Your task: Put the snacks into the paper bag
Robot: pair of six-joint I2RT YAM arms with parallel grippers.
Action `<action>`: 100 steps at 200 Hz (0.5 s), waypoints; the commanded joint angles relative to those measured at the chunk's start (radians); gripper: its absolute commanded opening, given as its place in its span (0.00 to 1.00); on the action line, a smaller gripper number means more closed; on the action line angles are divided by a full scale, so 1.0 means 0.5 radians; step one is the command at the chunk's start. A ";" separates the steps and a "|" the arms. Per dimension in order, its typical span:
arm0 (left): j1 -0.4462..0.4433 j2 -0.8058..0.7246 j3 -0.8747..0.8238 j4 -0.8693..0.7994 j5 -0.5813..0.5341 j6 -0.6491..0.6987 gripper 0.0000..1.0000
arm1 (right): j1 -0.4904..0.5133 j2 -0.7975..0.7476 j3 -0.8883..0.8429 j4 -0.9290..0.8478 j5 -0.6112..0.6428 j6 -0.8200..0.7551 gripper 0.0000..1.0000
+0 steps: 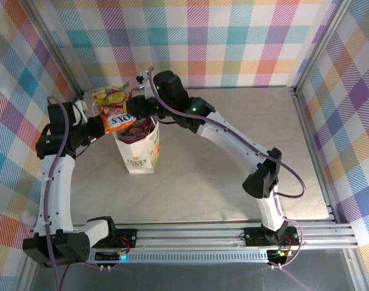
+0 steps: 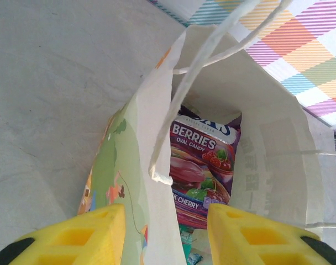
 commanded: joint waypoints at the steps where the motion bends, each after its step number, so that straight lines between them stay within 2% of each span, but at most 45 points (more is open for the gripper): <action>1: 0.039 -0.045 -0.026 0.003 0.044 -0.023 0.43 | 0.012 0.020 0.090 0.169 0.020 0.083 0.05; 100: 0.080 -0.030 -0.061 0.095 0.080 -0.098 0.43 | -0.009 0.099 0.087 0.064 0.160 0.138 0.04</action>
